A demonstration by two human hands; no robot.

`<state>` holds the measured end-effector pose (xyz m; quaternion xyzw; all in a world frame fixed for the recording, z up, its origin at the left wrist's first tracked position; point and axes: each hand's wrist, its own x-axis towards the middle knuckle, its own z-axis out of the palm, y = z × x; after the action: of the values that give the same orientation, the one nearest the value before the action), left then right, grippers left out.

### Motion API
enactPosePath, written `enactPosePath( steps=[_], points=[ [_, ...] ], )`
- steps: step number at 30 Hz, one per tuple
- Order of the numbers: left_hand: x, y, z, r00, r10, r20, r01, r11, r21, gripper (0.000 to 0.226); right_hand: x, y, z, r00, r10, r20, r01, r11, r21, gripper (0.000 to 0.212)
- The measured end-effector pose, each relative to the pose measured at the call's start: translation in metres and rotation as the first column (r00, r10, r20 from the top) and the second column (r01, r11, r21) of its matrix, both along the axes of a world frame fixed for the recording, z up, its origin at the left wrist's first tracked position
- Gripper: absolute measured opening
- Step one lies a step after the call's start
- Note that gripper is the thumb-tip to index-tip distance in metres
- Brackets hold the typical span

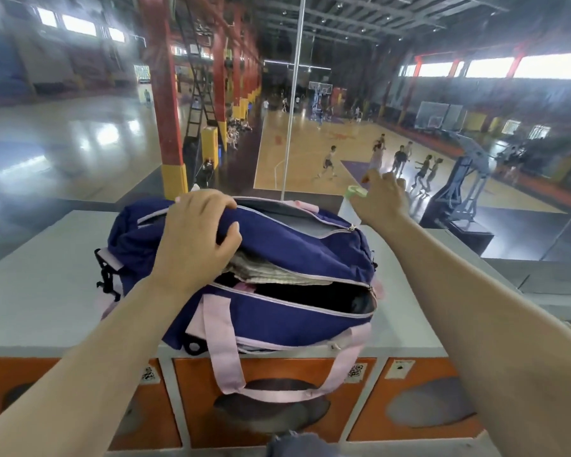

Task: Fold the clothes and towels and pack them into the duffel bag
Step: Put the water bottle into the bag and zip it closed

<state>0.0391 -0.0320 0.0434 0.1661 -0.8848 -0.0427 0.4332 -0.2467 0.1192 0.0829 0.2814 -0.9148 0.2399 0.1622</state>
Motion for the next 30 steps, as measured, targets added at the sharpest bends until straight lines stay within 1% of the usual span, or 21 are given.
enactPosePath(
  steps=[1,3,5,6,10,12,15,17,19,22,24,25,27,30],
  points=[
    [-0.004,0.001,-0.001,0.999,-0.026,0.046,0.026,1.0,-0.001,0.028,-0.014,-0.004,-0.002,0.999,-0.032,0.026,0.031,0.999,0.033,0.053],
    [-0.01,0.004,-0.004,0.994,-0.034,0.1,0.037,0.999,-0.026,0.029,-0.046,-0.014,-0.011,0.986,-0.073,0.151,0.069,0.997,0.036,0.075],
    [-0.015,0.004,-0.007,0.994,-0.009,0.113,0.016,0.998,-0.064,0.029,-0.066,-0.028,-0.02,0.972,-0.054,0.23,0.054,0.999,0.004,0.088],
    [-0.017,0.004,-0.008,0.993,0.004,0.119,0.005,0.997,-0.079,0.028,-0.075,-0.036,-0.026,0.973,-0.031,0.228,0.032,0.999,0.001,0.09],
    [-0.023,-0.003,-0.014,0.991,0.035,0.13,-0.023,0.996,-0.091,0.024,-0.085,-0.067,-0.038,0.984,0.046,0.174,-0.062,0.995,0.084,0.088],
    [-0.026,-0.006,-0.017,0.99,0.039,0.132,-0.031,0.997,-0.068,0.024,-0.091,-0.075,-0.043,0.988,0.023,0.15,-0.043,0.99,0.132,0.084],
    [-0.028,-0.008,-0.021,0.988,0.047,0.147,-0.042,0.999,-0.035,0.025,-0.098,-0.08,-0.046,0.995,-0.051,0.089,0.031,0.976,0.215,0.065],
    [-0.03,-0.009,-0.024,0.985,0.051,0.166,-0.048,0.999,-0.023,0.025,-0.1,-0.08,-0.046,0.995,-0.083,0.048,0.071,0.973,0.218,0.051],
    [-0.031,-0.011,-0.026,0.98,0.06,0.192,-0.058,0.998,-0.015,0.025,-0.1,-0.077,-0.047,0.995,-0.075,0.061,0.062,0.98,0.191,0.048],
    [-0.03,-0.012,-0.03,0.971,0.073,0.227,-0.078,0.997,0.011,0.029,-0.096,-0.073,-0.048,0.992,-0.007,0.129,-0.014,0.987,0.158,0.057],
    [-0.029,-0.013,-0.031,0.969,0.065,0.237,-0.073,0.997,0.027,0.028,-0.087,-0.069,-0.046,0.99,-0.007,0.137,-0.012,0.99,0.137,0.065],
    [-0.028,-0.012,-0.031,0.969,0.063,0.24,-0.071,0.997,0.027,0.027,-0.076,-0.065,-0.043,0.989,-0.019,0.144,0.004,0.995,0.102,0.065],
    [-0.023,-0.013,-0.029,0.965,0.087,0.246,-0.091,0.996,0.004,0.026,-0.054,-0.055,-0.037,0.994,-0.024,0.108,0.022,1.0,0.014,0.063],
    [-0.009,-0.018,-0.027,0.958,0.173,0.227,-0.177,0.984,-0.004,0.025,-0.028,-0.042,-0.022,1.0,0.018,-0.026,-0.021,0.992,-0.122,0.055]
  ],
)
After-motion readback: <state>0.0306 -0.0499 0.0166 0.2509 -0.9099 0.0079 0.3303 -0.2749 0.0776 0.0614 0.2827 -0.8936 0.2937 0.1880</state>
